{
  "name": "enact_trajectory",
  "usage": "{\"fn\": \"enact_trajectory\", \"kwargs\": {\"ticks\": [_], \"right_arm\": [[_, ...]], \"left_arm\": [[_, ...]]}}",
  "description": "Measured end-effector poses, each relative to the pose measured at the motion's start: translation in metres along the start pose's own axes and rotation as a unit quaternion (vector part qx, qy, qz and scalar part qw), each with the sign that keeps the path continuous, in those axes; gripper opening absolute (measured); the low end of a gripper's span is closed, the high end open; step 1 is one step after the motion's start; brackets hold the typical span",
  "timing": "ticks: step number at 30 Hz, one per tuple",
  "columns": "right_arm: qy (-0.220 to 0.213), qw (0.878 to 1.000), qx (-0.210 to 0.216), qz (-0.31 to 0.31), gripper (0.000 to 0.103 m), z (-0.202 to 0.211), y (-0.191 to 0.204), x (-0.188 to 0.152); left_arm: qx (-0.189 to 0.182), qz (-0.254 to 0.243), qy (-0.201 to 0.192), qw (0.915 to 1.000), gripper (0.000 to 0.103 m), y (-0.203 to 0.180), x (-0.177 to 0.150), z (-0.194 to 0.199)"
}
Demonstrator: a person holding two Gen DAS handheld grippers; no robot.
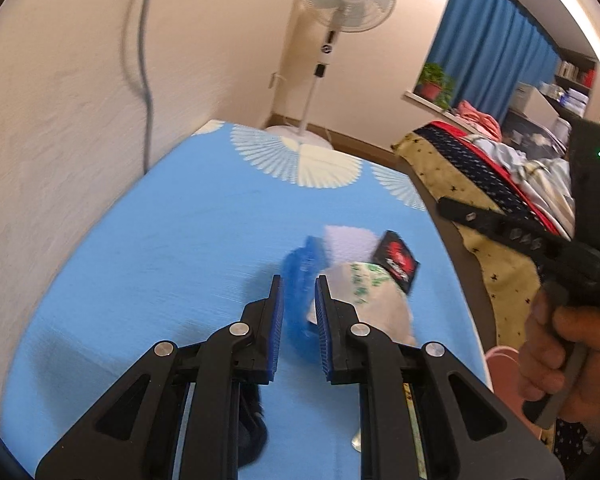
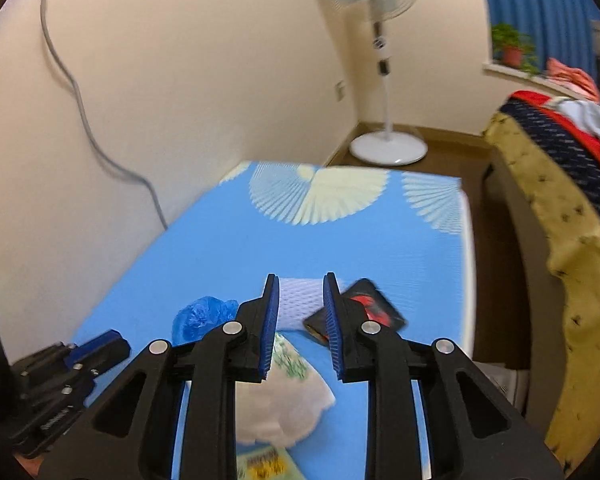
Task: Collect trash
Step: 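Move both open tools back over the trash on the table, then grasp the blue plastic with the left tool while the right tool grasps the white foam mesh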
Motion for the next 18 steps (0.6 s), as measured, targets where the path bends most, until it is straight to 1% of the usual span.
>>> {"fn": "enact_trajectory", "kwargs": {"ticks": [1, 2, 3, 4, 5, 6, 9, 14, 18], "right_arm": [[0.008, 1.0, 0.0, 0.005, 0.03, -0.01, 0.003, 0.0], [0.018, 1.0, 0.002, 0.008, 0.036, -0.023, 0.006, 0.0], [0.027, 1.0, 0.003, 0.009, 0.043, -0.032, 0.007, -0.001], [0.039, 0.999, 0.005, 0.009, 0.046, -0.044, 0.009, -0.002], [0.048, 0.999, 0.006, 0.009, 0.05, -0.052, 0.01, -0.004], [0.055, 0.998, 0.006, 0.009, 0.053, -0.058, 0.01, -0.005], [0.076, 0.997, 0.004, 0.012, 0.058, -0.075, 0.012, -0.01], [0.109, 0.993, 0.0, 0.034, 0.058, -0.096, 0.018, -0.018], [0.129, 0.99, -0.002, 0.048, 0.058, -0.106, 0.021, -0.023]], "left_arm": [[0.001, 0.005, 0.001, 1.0, 0.017, 0.004, 0.0, -0.005], [0.002, 0.008, 0.002, 1.0, 0.021, 0.006, 0.001, -0.008], [0.004, 0.01, 0.002, 0.9999, 0.032, 0.008, 0.001, -0.011], [0.005, 0.012, 0.001, 0.9999, 0.04, 0.01, 0.001, -0.014], [0.003, 0.013, 0.0, 0.9999, 0.042, 0.011, 0.001, -0.015], [0.001, 0.013, 0.0, 0.9999, 0.044, 0.01, 0.0, -0.018], [-0.006, 0.009, 0.004, 0.9999, 0.045, 0.009, 0.0, -0.024], [-0.017, 0.017, 0.016, 0.9996, 0.045, 0.006, -0.004, -0.039], [-0.016, 0.022, 0.031, 0.9991, 0.044, 0.008, -0.011, -0.053]]}}
Point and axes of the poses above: each gripper's, at about its wrist camera, not at the fingertips, and z roughly against the way its jaws point, y to its left, x to its top, the point moved 9 cm from there along -z, roughly the way its jaws point, and after that the axes turned 7 degrees about -x, right-handed, at the moved point
